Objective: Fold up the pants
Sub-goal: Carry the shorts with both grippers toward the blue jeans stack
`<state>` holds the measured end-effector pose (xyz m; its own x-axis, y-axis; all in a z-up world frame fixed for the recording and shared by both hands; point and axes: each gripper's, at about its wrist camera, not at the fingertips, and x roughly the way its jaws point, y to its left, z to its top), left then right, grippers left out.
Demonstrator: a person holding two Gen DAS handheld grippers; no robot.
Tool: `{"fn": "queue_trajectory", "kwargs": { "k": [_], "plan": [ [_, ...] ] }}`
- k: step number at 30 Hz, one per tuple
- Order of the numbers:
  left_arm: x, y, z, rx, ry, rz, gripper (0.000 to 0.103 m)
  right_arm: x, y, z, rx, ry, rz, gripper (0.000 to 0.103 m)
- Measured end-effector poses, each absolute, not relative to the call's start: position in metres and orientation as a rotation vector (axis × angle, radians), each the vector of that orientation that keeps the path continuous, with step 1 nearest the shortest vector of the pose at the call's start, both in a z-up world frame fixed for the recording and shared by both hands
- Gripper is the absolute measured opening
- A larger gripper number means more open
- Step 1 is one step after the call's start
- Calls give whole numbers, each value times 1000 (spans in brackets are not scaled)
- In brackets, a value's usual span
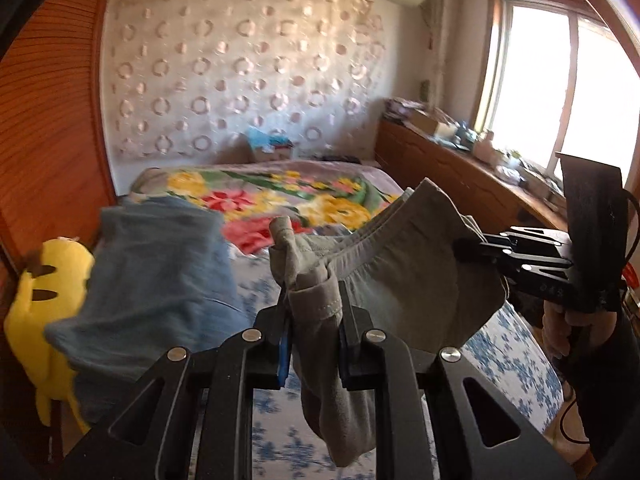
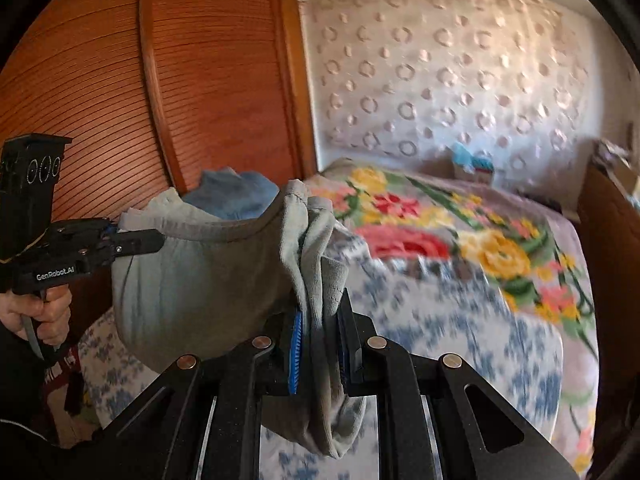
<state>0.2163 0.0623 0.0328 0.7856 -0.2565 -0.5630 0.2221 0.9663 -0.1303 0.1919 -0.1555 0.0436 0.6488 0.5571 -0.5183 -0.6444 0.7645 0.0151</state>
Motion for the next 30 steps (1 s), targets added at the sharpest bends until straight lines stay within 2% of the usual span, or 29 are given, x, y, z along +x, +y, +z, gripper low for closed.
{"fn": "queue_trajectory", "kwargs": {
  "k": [15, 30],
  "plan": [
    [216, 144, 39, -130, 508, -78, 19, 265, -65, 65, -335, 396, 837, 15],
    [226, 201, 7, -241, 537, 25, 19, 342, 38, 51, -512, 414, 922, 15]
  ]
}}
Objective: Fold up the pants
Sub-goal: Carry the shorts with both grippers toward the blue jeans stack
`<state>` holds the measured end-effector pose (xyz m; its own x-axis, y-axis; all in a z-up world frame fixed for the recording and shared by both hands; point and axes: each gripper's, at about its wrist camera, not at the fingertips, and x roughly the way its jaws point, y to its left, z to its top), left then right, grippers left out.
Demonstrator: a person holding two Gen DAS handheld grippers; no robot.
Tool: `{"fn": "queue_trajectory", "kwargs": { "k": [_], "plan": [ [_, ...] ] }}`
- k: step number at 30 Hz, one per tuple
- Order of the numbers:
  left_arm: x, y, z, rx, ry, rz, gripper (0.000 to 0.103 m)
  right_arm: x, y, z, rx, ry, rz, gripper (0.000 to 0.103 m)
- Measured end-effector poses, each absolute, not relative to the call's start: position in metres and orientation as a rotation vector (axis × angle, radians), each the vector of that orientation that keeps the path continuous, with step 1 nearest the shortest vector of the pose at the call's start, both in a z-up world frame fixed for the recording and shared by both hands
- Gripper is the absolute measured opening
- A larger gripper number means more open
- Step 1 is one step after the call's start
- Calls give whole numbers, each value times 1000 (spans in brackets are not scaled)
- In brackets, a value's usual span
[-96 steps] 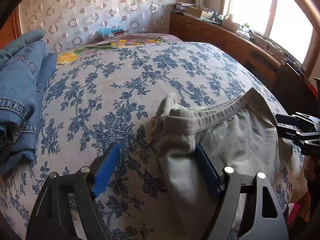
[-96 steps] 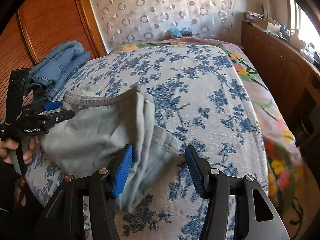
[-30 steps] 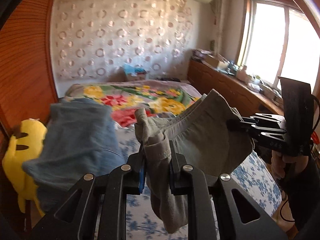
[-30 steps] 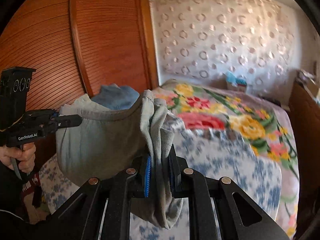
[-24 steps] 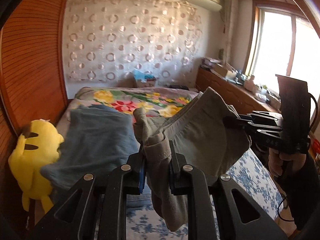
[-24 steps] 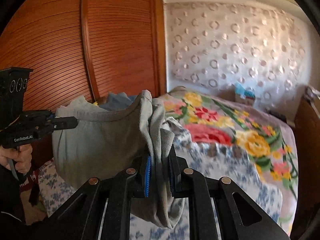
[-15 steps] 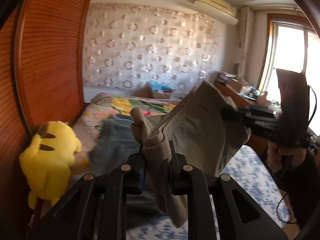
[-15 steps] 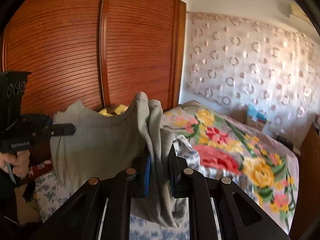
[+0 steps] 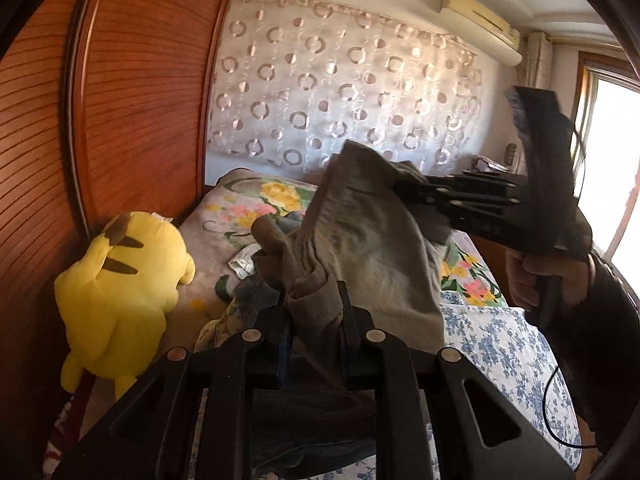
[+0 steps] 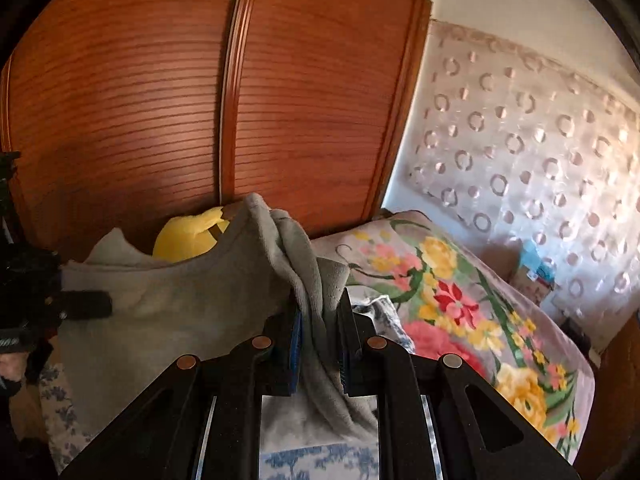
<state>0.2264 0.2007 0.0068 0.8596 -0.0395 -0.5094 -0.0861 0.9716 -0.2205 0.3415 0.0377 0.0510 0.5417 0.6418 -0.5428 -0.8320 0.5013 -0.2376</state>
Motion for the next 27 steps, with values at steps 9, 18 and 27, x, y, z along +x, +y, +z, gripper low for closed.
{"fn": "queue_trajectory", "kwargs": {
  "k": [9, 18, 27],
  "plan": [
    [228, 211, -9, -251, 590, 65, 20, 383, 69, 31, -473, 524, 964, 20],
    [227, 208, 9, -188, 560, 98, 71, 378, 34, 50, -360, 505, 903, 36],
    [239, 185, -8, -125, 633, 50, 73, 345, 10, 26, -329, 572, 955, 36]
  ]
}}
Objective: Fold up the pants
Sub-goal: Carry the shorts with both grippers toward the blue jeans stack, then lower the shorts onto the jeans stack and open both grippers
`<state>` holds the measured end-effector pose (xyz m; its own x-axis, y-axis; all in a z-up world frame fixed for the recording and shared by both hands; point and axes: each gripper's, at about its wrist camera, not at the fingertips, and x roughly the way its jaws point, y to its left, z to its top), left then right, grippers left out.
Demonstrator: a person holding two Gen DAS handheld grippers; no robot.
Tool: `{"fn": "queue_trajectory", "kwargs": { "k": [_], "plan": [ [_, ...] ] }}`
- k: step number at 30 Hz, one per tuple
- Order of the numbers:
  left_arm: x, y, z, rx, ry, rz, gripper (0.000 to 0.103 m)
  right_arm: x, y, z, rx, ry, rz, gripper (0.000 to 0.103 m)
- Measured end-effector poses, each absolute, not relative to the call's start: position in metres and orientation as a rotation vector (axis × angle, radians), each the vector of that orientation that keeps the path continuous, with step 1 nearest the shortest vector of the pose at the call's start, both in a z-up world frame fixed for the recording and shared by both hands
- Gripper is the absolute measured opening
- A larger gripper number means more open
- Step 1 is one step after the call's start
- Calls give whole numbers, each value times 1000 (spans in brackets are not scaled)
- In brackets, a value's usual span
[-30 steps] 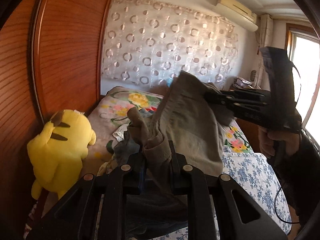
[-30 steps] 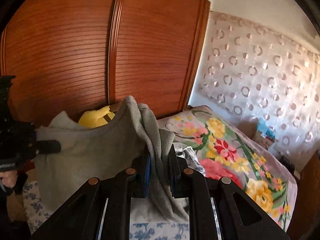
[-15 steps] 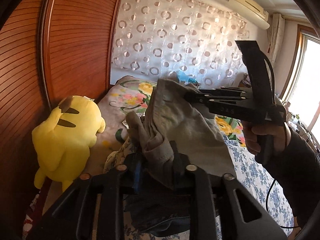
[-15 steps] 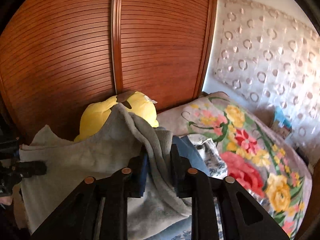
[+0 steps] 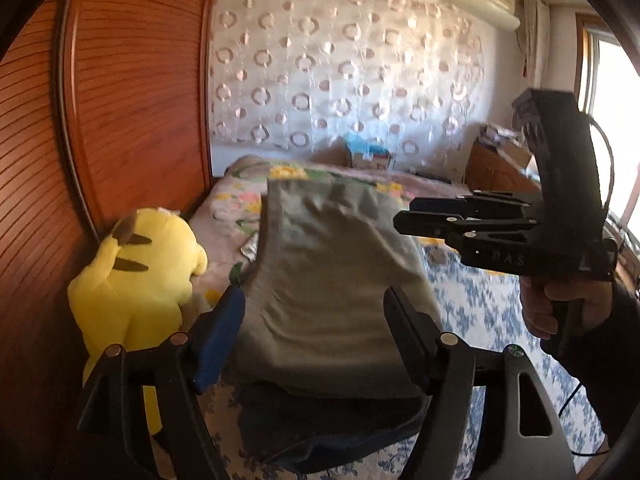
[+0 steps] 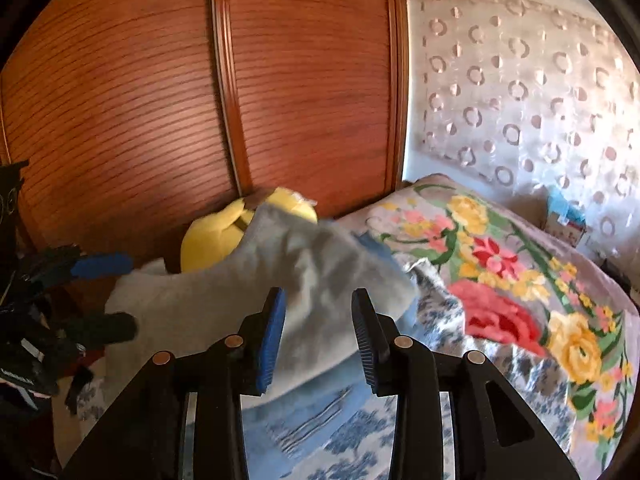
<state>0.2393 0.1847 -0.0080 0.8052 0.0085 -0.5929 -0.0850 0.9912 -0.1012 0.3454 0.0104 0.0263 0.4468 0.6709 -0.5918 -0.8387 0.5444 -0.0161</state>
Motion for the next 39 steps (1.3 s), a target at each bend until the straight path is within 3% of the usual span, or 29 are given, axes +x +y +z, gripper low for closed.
{"fn": "queue_trajectory", "kwargs": {
  "k": [20, 32, 34, 39],
  "plan": [
    [234, 155, -21, -46, 693, 50, 80, 306, -31, 15, -223, 618, 836, 36],
    [215, 120, -7, -35, 654, -18, 80, 248, -66, 22, -180, 572, 728, 56],
    [210, 116, -4, -42, 639, -24, 88, 240, -71, 22, -178, 566, 711, 61],
    [201, 105, 2, -30, 620, -36, 89, 214, -86, 27, -159, 543, 674, 69]
  ]
}}
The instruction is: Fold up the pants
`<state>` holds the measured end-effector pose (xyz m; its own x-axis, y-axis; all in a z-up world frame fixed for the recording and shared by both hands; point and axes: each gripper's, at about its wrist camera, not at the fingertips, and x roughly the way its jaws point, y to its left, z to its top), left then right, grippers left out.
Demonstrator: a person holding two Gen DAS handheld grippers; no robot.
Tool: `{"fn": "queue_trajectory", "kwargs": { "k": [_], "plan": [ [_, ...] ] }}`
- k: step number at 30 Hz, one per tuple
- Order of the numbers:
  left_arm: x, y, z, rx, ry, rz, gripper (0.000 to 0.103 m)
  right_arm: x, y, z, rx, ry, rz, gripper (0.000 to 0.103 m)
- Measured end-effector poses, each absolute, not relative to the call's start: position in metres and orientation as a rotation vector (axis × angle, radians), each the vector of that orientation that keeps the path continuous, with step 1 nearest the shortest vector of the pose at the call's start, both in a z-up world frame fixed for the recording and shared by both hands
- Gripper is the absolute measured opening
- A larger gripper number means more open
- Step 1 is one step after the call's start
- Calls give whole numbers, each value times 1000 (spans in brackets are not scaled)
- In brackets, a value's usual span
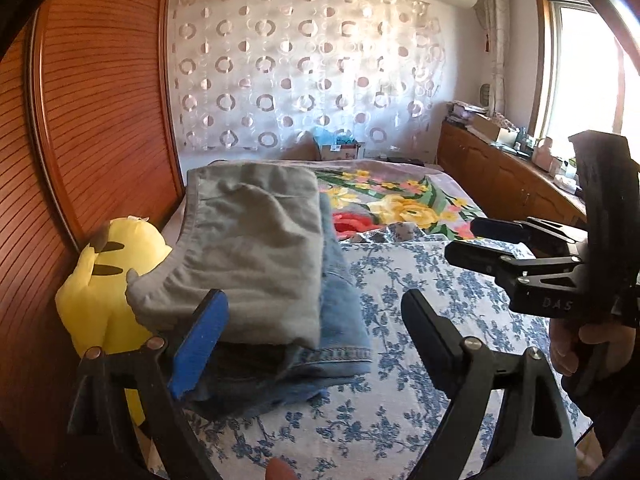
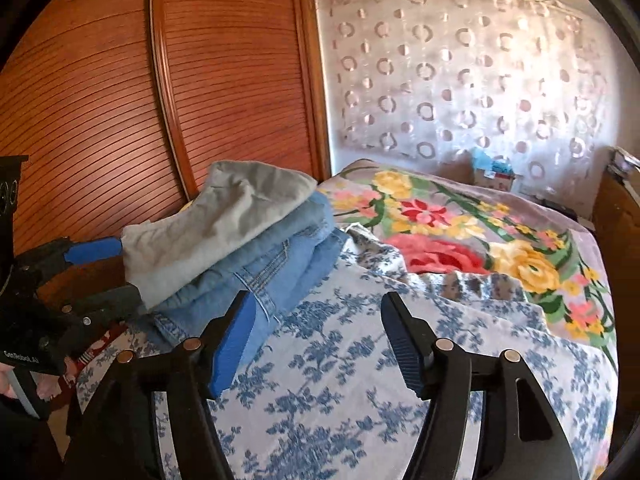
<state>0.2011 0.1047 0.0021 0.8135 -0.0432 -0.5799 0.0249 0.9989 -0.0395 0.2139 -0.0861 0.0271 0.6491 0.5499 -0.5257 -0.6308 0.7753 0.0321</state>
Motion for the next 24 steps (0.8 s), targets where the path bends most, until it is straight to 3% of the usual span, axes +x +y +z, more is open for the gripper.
{"fn": "queue_trajectory", "kwargs": {
  "k": [9, 24],
  "plan": [
    [182, 78, 7, -4, 597, -85, 89, 173, -109, 28, -131, 513, 605, 80],
    [153, 34, -24, 18, 627, -132, 89, 107, -135, 10, -87, 544, 495, 80]
  ]
}}
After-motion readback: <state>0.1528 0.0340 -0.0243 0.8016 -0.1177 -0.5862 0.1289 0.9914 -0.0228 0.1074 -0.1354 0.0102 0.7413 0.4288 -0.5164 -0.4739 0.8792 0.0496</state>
